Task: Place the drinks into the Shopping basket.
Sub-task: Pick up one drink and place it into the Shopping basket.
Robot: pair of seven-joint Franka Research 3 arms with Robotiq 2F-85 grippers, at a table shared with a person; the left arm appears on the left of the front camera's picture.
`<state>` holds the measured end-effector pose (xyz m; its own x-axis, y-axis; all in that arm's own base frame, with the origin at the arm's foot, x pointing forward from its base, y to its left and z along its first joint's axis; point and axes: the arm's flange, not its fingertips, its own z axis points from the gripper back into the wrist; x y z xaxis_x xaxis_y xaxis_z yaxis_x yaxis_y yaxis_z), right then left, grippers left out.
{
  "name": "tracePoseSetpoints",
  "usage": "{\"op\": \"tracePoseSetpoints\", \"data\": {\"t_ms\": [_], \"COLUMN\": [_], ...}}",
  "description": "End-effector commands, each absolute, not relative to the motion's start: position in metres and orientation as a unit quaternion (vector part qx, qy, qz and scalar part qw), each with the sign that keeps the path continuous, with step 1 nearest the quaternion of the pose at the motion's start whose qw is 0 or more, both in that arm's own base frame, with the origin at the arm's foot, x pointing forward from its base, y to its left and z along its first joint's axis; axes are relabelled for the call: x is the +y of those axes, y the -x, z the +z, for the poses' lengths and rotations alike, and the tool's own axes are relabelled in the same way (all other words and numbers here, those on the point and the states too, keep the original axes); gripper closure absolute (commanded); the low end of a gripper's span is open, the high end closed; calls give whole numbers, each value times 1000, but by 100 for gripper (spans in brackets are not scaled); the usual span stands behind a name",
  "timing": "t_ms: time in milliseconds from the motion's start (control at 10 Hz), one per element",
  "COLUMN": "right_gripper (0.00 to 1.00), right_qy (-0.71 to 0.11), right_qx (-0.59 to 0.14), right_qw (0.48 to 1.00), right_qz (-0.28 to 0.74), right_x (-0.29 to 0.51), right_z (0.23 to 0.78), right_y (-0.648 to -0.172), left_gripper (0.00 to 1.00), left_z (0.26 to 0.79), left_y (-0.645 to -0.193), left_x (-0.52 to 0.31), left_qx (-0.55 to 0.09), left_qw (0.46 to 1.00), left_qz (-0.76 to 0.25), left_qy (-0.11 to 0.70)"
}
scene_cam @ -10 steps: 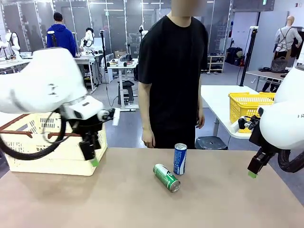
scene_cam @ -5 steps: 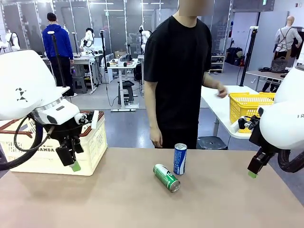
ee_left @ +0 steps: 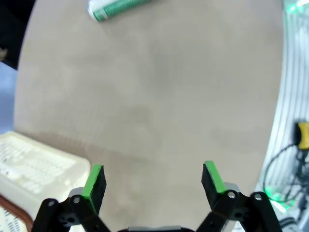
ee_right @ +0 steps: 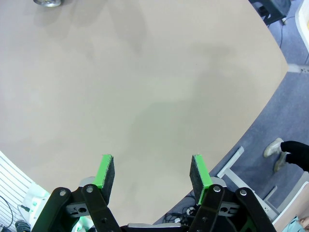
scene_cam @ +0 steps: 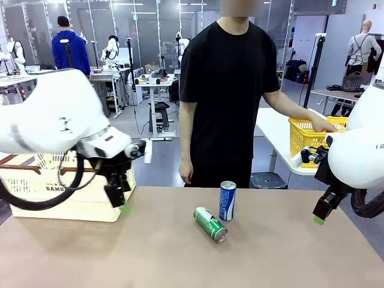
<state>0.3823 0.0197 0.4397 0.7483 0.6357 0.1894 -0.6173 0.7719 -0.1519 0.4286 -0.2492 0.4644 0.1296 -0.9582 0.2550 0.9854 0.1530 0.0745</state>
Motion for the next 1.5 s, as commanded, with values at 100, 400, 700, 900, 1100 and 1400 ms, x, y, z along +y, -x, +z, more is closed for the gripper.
{"op": "tracePoseSetpoints", "data": {"t_ms": [100, 400, 700, 900, 1100, 1400], "right_gripper": [21, 21, 21, 21, 21, 21], "right_qy": [38, 38, 38, 38, 38, 38], "right_qx": [-116, -116, -116, -116, -116, -116], "right_qw": [935, 935, 935, 935, 935, 935], "right_qz": [334, 334, 334, 334, 334, 334], "right_x": [18, 18, 18, 18, 18, 18], "right_z": [440, 440, 440, 440, 440, 440], "right_y": [-381, -381, -381, -381, -381, -381], "left_gripper": [0, 0, 0, 0, 0, 0], "left_z": [454, 441, 436, 436, 429, 424], "left_y": [-460, -467, -463, -463, -484, -534], "left_x": [-299, -317, -316, -316, -316, -343], "left_qx": [-98, -85, -93, -93, -108, -153], "left_qw": [758, 755, 752, 752, 751, 655], "left_qz": [-642, -649, -651, -651, -651, -738], "left_qy": [52, 38, 55, 55, 30, -56]}}
